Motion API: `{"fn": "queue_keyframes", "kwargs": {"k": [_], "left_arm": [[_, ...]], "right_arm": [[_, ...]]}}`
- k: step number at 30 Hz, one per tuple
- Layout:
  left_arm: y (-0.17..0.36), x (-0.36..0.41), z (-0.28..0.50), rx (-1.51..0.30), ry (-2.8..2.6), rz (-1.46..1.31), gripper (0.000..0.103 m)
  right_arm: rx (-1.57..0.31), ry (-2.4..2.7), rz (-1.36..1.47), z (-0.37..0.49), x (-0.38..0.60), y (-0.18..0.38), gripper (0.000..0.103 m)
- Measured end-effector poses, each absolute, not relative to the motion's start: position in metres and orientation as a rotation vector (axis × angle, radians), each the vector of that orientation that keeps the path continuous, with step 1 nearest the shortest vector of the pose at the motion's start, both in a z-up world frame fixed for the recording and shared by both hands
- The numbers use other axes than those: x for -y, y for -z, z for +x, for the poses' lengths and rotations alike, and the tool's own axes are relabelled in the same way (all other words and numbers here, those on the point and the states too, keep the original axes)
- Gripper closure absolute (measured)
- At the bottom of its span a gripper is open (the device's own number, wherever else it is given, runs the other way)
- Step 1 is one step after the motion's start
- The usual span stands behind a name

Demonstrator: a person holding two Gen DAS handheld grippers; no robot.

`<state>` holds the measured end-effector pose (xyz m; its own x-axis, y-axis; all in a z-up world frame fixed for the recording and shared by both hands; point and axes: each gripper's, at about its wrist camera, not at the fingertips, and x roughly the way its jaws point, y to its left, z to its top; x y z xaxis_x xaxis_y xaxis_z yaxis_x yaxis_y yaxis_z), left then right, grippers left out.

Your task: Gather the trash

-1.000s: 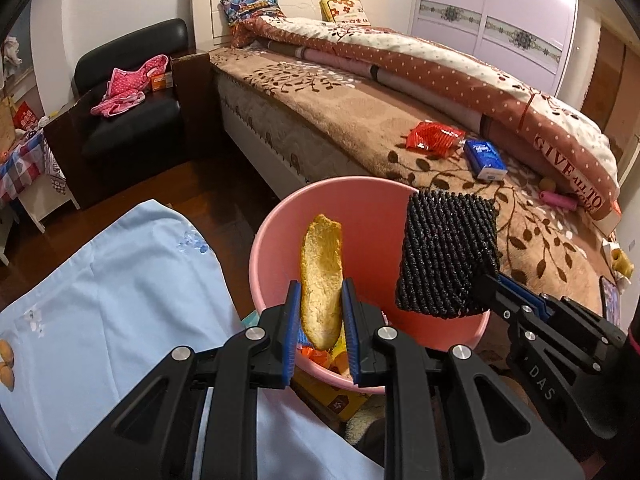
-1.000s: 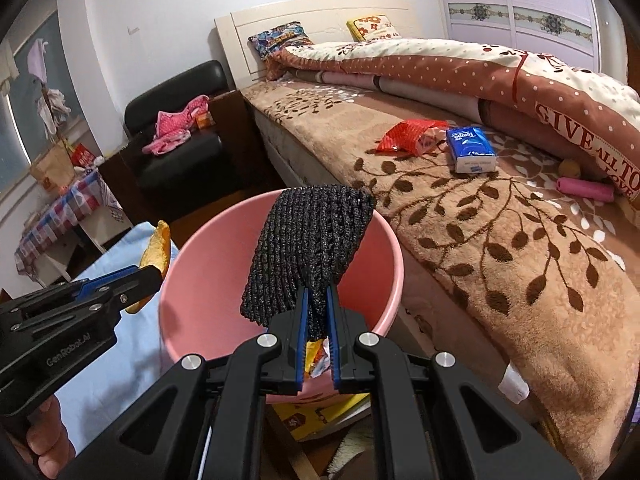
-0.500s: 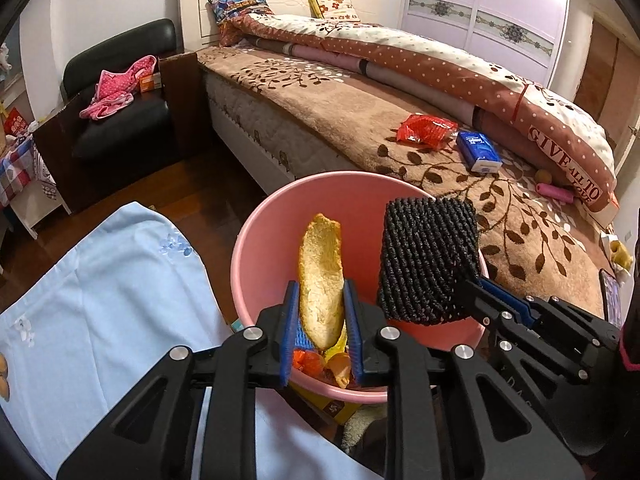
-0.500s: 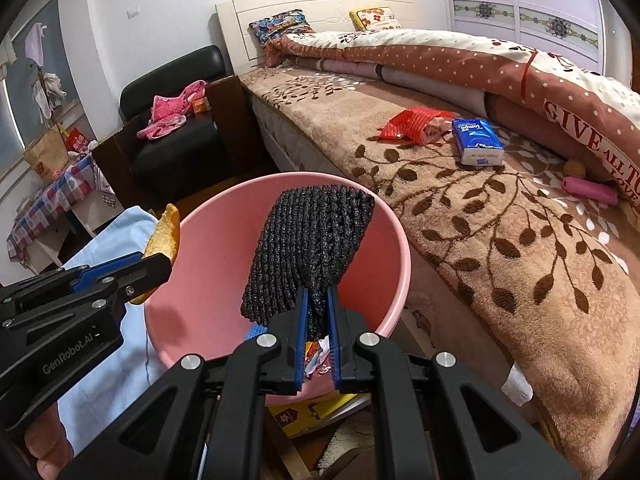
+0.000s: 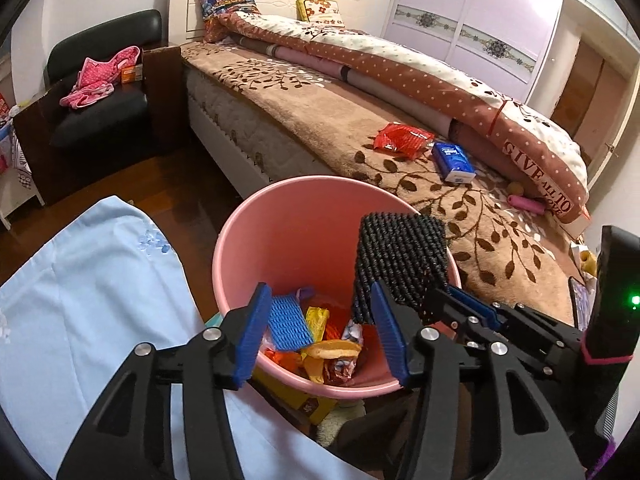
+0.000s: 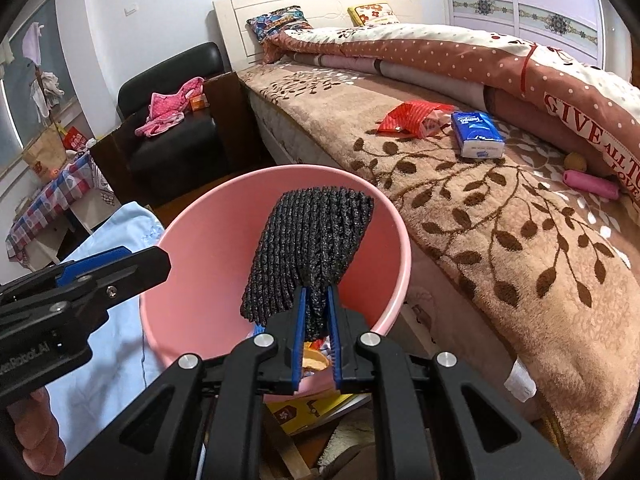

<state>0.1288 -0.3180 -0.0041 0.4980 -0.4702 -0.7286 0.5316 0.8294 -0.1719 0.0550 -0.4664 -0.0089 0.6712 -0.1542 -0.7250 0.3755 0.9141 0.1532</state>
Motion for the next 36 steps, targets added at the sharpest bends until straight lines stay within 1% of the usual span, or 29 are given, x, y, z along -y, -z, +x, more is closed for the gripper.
{"fn": "queue_keyframes", "kwargs": {"k": [1,2,4,12,14,19,27,31,36], "left_arm": [[0.004,0.319,0.129,-0.856,0.607,0.078,0.050],[0.003,0.318,0.128,-0.855,0.607,0.078,0.050],[0.003,0.317,0.126,-0.851,0.604,0.077,0.050],[0.002,0.311,0.118,-0.827,0.568,0.095,0.050],[0.000,0.307,0.116,-0.823,0.559,0.091,0.050],[-0.007,0.302,0.108,-0.792,0.536,0.096,0.050],[-0.018,0.295,0.095,-0.747,0.494,0.094,0.050],[-0.023,0.293,0.088,-0.730,0.491,0.100,0.050],[-0.027,0.292,0.082,-0.718,0.491,0.103,0.050]], "right_arm": [[-0.779,0.302,0.303,0.055,0.467,0.009,0.086],[-0.779,0.304,0.303,0.055,0.467,0.009,0.079],[-0.772,0.308,0.303,0.054,0.467,0.008,0.069],[-0.751,0.264,0.316,0.046,0.457,0.002,0.067],[-0.742,0.252,0.313,0.044,0.452,0.001,0.062],[-0.718,0.225,0.302,0.036,0.441,-0.005,0.057],[-0.674,0.214,0.309,0.023,0.432,-0.015,0.054],[-0.664,0.215,0.313,0.019,0.431,-0.019,0.050],[-0.660,0.218,0.315,0.017,0.431,-0.019,0.050]]}}
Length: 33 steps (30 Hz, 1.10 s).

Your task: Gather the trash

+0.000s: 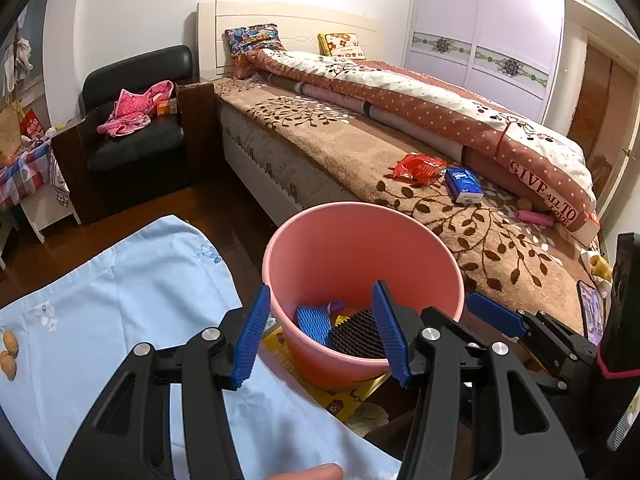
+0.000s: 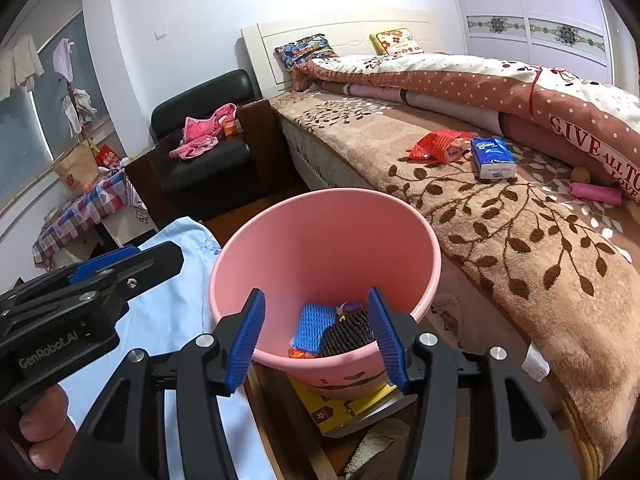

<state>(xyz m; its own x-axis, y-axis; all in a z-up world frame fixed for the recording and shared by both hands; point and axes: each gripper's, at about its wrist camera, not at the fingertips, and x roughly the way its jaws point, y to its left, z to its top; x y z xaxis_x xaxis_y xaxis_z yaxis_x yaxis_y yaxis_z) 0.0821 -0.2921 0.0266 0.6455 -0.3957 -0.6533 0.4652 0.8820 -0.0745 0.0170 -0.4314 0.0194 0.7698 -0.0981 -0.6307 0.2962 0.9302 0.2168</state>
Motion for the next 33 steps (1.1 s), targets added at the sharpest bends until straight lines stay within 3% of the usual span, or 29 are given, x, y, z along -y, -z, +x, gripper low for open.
{"fn": "queue_keyframes", "kwargs": {"k": [33], "left_arm": [[-0.025,0.275,0.090,-0.718,0.449,0.070,0.050]], "right_arm": [[-0.653,0.250,0.308,0.019,0.423,-0.022,0.050]]}}
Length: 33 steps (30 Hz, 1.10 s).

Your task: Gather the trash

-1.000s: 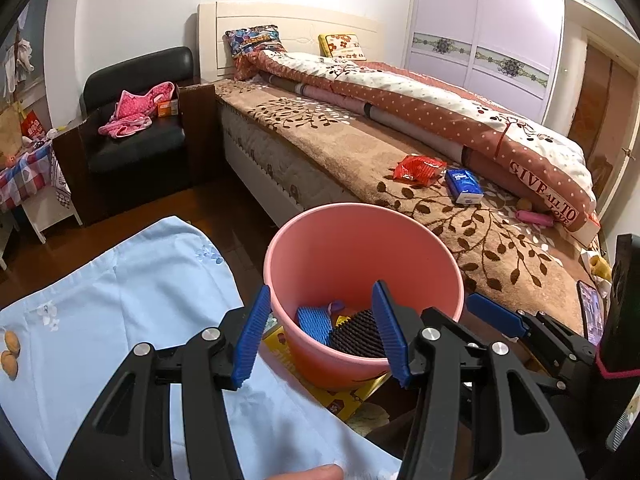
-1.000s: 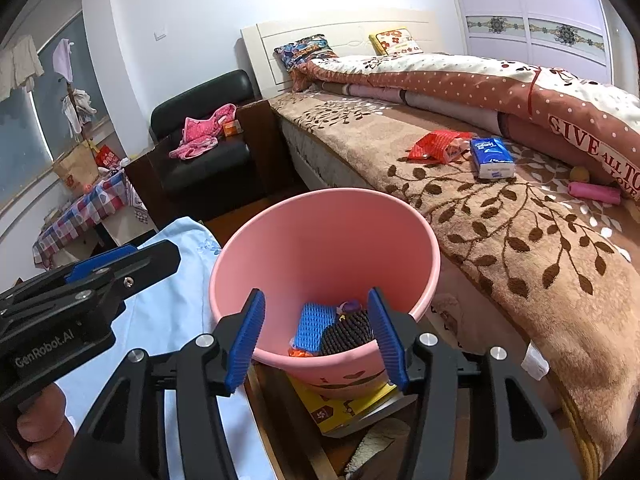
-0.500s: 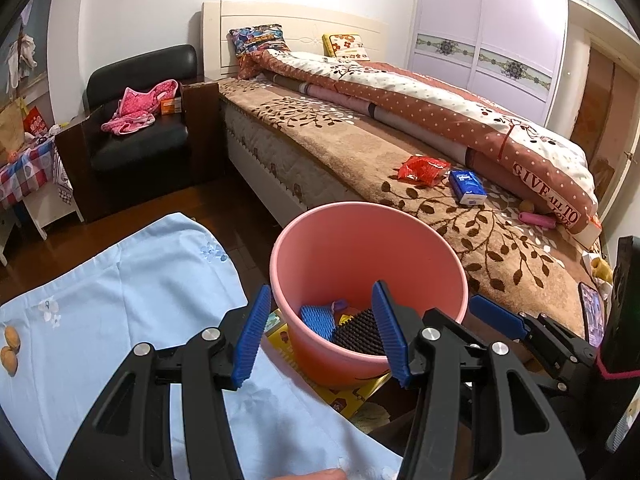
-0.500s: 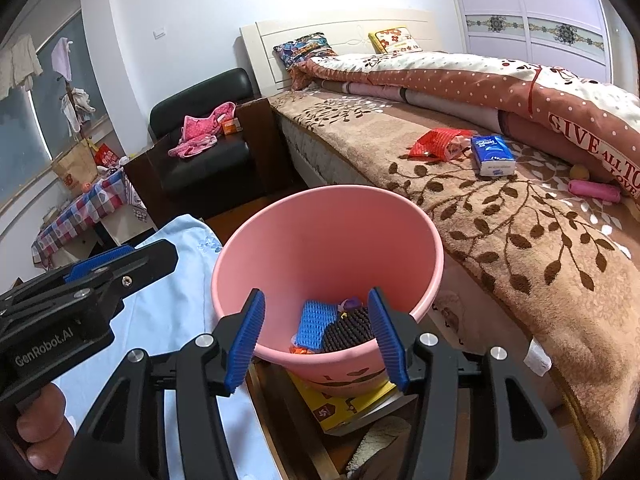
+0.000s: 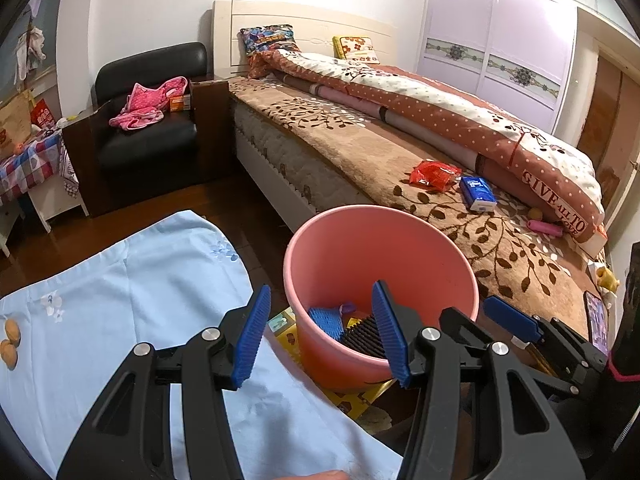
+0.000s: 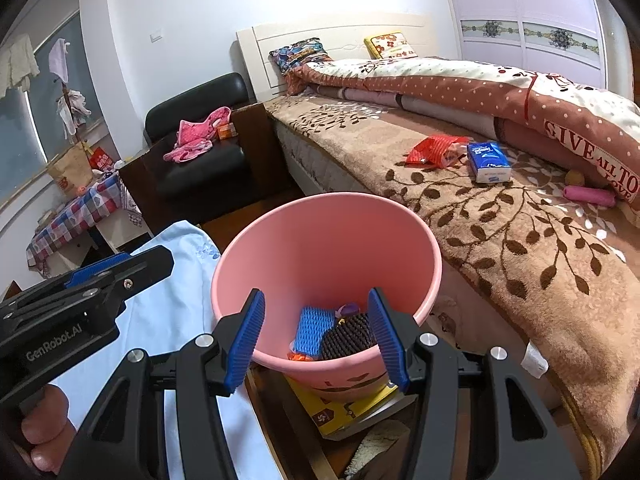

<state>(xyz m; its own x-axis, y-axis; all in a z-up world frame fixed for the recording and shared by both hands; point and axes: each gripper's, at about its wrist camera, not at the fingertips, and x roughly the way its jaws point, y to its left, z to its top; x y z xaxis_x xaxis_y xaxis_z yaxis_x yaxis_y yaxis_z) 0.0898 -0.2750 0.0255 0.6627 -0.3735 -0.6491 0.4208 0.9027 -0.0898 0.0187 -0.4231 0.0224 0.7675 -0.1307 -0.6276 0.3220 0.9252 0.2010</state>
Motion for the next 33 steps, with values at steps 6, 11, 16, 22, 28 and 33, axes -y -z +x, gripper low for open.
{"fn": "queue_keyframes", "kwargs": {"k": [6,11,16,22,28,33], "left_arm": [[-0.025,0.271,0.091,-0.713,0.436,0.063,0.050],[-0.024,0.268,0.093,-0.711,0.433,0.057,0.050],[-0.024,0.266,0.094,-0.709,0.433,0.052,0.050],[-0.024,0.266,0.094,-0.710,0.431,0.051,0.050],[-0.024,0.264,0.095,-0.713,0.431,0.048,0.050],[-0.022,0.261,0.096,-0.718,0.430,0.044,0.050]], "right_arm": [[-0.653,0.255,0.297,0.020,0.419,-0.026,0.050],[-0.646,0.260,0.287,0.020,0.416,-0.031,0.050],[-0.654,0.260,0.282,0.022,0.413,-0.032,0.050],[-0.662,0.259,0.272,0.025,0.409,-0.031,0.050],[-0.665,0.259,0.270,0.026,0.408,-0.031,0.050],[-0.673,0.259,0.266,0.029,0.406,-0.030,0.050]]}}
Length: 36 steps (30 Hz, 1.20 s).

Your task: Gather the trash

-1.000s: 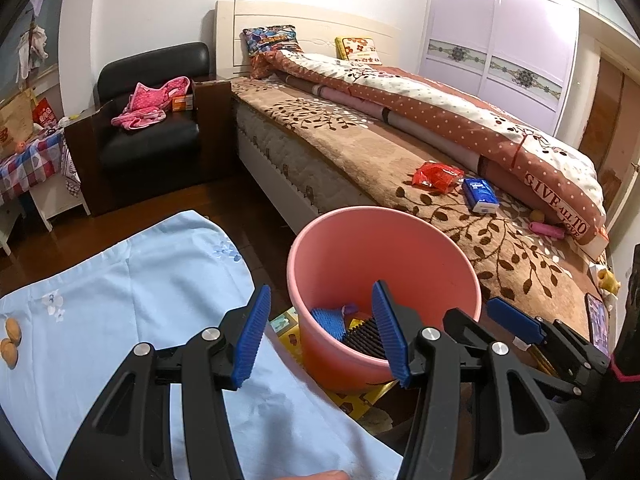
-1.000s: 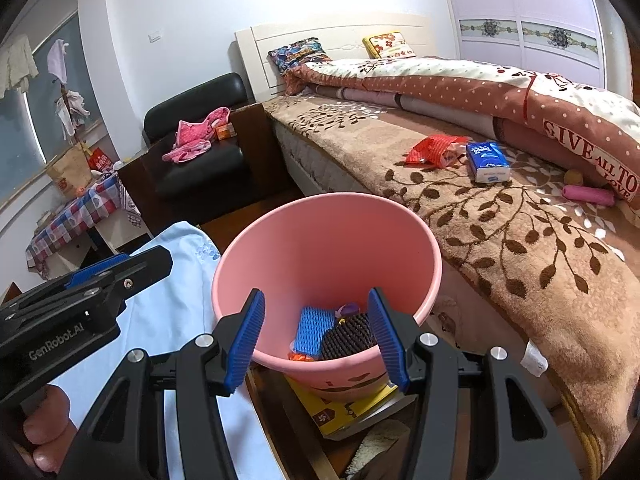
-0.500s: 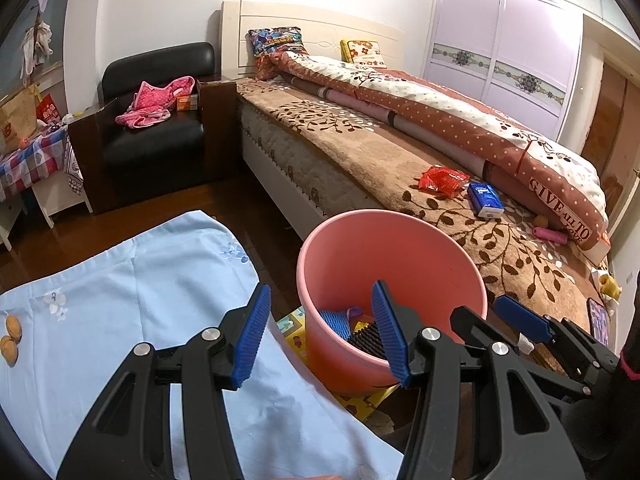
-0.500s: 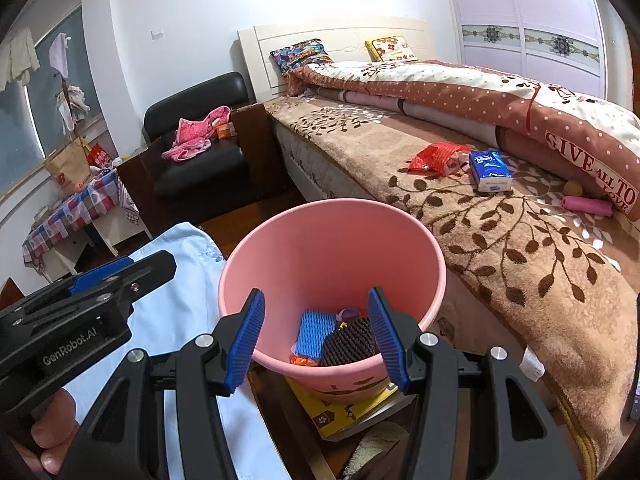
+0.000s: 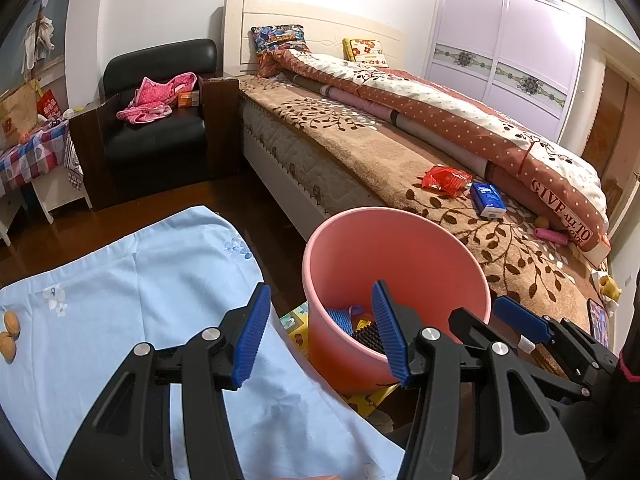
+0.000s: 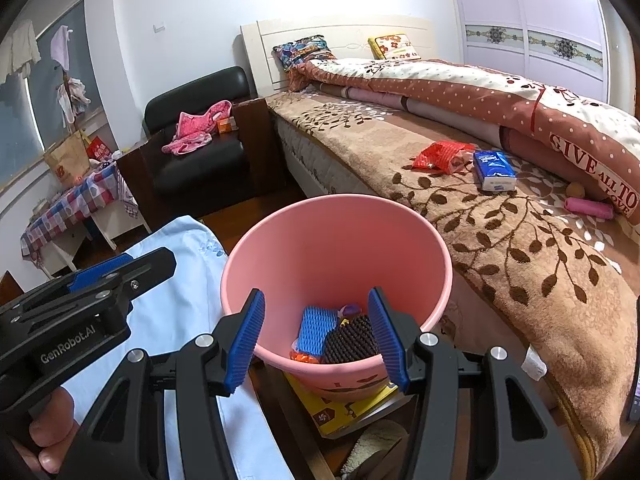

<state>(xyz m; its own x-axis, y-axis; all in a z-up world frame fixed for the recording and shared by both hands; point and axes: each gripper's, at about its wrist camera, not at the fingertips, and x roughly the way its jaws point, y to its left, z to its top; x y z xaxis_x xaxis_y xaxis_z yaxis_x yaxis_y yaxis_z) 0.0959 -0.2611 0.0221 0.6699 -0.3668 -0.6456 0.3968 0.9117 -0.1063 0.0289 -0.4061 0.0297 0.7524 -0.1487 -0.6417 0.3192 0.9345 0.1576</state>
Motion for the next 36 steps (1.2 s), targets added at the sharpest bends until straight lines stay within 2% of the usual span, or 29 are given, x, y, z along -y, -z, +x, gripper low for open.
{"fn": "queue_keyframes", "kwargs": {"k": [36], "left_arm": [[-0.0117,0.2609,0.0982,-0.743,0.443,0.041,0.050]], "right_arm": [[-0.692,0.255,0.262,0.0316,0.4011,-0.0223,0.050]]}}
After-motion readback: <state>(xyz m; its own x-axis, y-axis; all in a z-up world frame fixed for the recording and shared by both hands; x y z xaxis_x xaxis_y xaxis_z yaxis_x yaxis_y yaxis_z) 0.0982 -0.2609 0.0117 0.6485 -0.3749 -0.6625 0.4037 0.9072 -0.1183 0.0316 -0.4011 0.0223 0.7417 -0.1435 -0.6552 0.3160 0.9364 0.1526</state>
